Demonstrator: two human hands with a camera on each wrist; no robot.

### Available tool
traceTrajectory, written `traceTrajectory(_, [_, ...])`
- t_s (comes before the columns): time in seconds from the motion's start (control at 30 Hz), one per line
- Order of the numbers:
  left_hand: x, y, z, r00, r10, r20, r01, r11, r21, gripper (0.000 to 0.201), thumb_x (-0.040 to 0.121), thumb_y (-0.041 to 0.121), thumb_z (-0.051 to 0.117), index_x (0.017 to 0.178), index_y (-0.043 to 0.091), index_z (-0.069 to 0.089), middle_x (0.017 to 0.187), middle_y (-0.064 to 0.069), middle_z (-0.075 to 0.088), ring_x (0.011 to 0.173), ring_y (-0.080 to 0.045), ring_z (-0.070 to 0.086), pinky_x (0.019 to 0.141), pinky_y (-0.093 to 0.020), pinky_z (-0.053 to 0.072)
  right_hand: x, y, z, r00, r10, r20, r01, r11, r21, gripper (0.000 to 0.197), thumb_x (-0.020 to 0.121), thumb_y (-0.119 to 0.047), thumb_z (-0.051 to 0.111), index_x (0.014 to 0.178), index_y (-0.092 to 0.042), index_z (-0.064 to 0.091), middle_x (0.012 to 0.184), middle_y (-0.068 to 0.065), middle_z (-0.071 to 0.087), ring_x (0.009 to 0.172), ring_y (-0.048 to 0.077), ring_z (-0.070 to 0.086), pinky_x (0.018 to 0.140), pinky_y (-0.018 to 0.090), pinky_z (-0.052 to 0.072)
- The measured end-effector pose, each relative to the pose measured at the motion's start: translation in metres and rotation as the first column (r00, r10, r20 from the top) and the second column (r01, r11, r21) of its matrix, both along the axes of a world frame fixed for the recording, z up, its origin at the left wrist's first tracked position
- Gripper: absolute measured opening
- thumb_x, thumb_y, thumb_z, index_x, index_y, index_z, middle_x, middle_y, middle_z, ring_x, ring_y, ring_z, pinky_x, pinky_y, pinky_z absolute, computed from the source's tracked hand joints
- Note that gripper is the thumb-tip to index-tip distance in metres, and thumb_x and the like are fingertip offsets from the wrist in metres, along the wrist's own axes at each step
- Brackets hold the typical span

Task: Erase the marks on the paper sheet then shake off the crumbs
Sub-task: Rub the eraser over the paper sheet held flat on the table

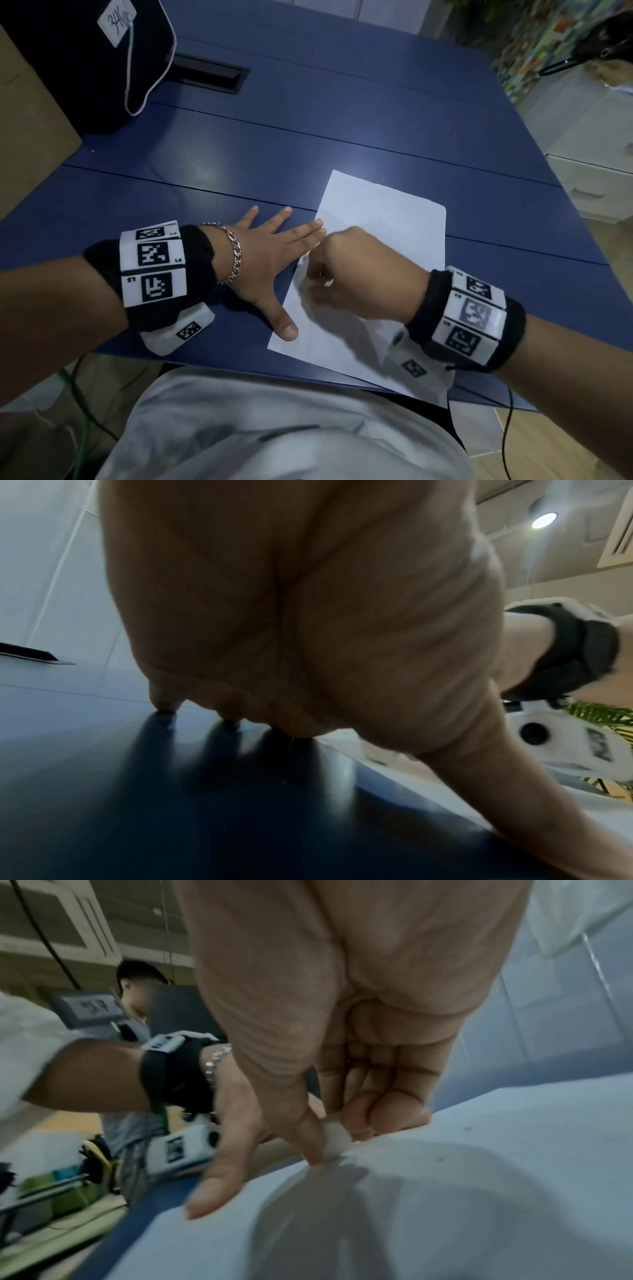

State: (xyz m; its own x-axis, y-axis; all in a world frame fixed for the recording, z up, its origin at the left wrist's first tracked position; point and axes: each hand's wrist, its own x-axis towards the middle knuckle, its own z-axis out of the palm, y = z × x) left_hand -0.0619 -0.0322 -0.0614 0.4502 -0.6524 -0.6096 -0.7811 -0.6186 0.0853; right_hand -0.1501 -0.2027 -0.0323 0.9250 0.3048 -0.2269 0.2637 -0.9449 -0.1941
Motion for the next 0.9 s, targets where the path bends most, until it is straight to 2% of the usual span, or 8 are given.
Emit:
traceTrajectory(0.2, [-0.001, 0.0, 0.0, 1.0, -0.013, 0.002, 0.013, 1.0, 0.019, 0.16, 0.048, 0.102, 0.064, 0.151, 0.041, -0.041, 0.158, 0.027, -0.044, 0.15, -0.024, -0.041, 0.121, -0.069, -0.014, 0.0, -0.039, 0.017, 0.981, -0.191, 0.022, 0.19, 0.98, 0.052, 0.016, 0.084, -0.033, 0.07, 0.09, -0.02, 0.076, 0.083, -0.006, 0.074, 0.082, 0.017, 0.068, 0.079, 0.034, 0.056])
traceTrajectory(0.27, [0.0, 0.002, 0.0, 1.0, -0.016, -0.007, 0.016, 1.0, 0.006, 0.158, 0.05, 0.102, 0.063, 0.152, 0.04, -0.04, 0.158, 0.027, -0.044, 0.15, -0.024, -0.041, 0.122, -0.068, -0.014, -0.011, -0.056, 0.032, 0.946, -0.314, 0.081, 0.295, 0.936, 0.194, 0.01, 0.086, -0.034, 0.074, 0.095, -0.029, 0.077, 0.083, -0.014, 0.073, 0.077, 0.006, 0.067, 0.077, 0.025, 0.053])
traceTrajectory(0.33, [-0.001, 0.003, 0.0, 1.0, -0.019, -0.023, 0.019, 1.0, -0.017, 0.154, 0.053, 0.102, 0.061, 0.153, 0.041, -0.038, 0.158, 0.026, -0.045, 0.15, -0.025, -0.041, 0.123, -0.065, -0.014, -0.034, -0.067, 0.05, 0.906, -0.415, 0.081, 0.356, 0.852, 0.383, 0.005, 0.087, -0.034, 0.076, 0.091, -0.032, 0.076, 0.081, -0.018, 0.072, 0.067, 0.005, 0.065, 0.068, 0.018, 0.049])
traceTrajectory(0.4, [-0.004, 0.003, 0.002, 0.999, -0.009, -0.048, 0.006, 0.999, -0.052, 0.147, 0.059, 0.103, 0.056, 0.154, 0.041, -0.036, 0.157, 0.024, -0.047, 0.15, -0.025, -0.04, 0.125, -0.06, -0.014, -0.06, -0.074, 0.061, 0.871, -0.489, 0.042, 0.395, 0.75, 0.531, 0.004, 0.088, -0.03, 0.078, 0.091, -0.031, 0.076, 0.086, -0.013, 0.074, 0.069, 0.014, 0.068, 0.069, 0.025, 0.055])
traceTrajectory(0.5, [-0.006, 0.004, 0.013, 0.995, 0.047, -0.087, -0.057, 0.991, -0.119, 0.131, 0.07, 0.098, 0.048, 0.155, 0.043, -0.035, 0.158, 0.018, -0.048, 0.152, -0.024, -0.037, 0.128, -0.052, -0.011, -0.094, -0.081, 0.051, 0.813, -0.582, -0.005, 0.454, 0.629, 0.63, 0.008, 0.089, -0.027, 0.078, 0.097, -0.028, 0.077, 0.091, -0.006, 0.077, 0.08, 0.027, 0.071, 0.08, 0.045, 0.06])
traceTrajectory(0.6, [-0.004, 0.009, 0.026, 0.987, 0.088, -0.135, -0.11, 0.98, -0.167, 0.118, 0.08, 0.086, 0.05, 0.158, 0.046, -0.029, 0.163, 0.011, -0.041, 0.154, -0.02, -0.031, 0.13, -0.044, -0.006, -0.118, -0.082, 0.027, 0.751, -0.658, -0.058, 0.528, 0.546, 0.65, 0.011, 0.088, -0.028, 0.078, 0.099, -0.029, 0.077, 0.088, -0.006, 0.076, 0.076, 0.025, 0.07, 0.077, 0.043, 0.06])
traceTrajectory(0.73, [-0.012, 0.01, 0.023, 0.985, 0.076, -0.158, -0.105, 0.977, -0.184, 0.115, 0.083, 0.08, 0.057, 0.161, 0.046, -0.021, 0.166, 0.013, -0.036, 0.155, -0.017, -0.029, 0.131, -0.046, -0.002, -0.132, -0.08, 0.004, 0.743, -0.663, -0.087, 0.575, 0.568, 0.589, 0.011, 0.086, -0.031, 0.079, 0.094, -0.037, 0.075, 0.084, -0.011, 0.073, 0.07, 0.012, 0.067, 0.063, 0.019, 0.052])
traceTrajectory(0.9, [-0.027, -0.002, 0.007, 0.996, -0.007, -0.086, -0.012, 0.977, -0.214, 0.11, 0.086, 0.083, 0.052, 0.161, 0.045, -0.019, 0.166, 0.012, -0.036, 0.153, -0.013, -0.034, 0.129, -0.041, -0.012, -0.137, -0.085, -0.003, 0.733, -0.678, -0.053, 0.59, 0.594, 0.546, 0.014, 0.085, -0.034, 0.079, 0.095, -0.042, 0.072, 0.09, -0.017, 0.069, 0.078, 0.009, 0.067, 0.068, 0.017, 0.051])
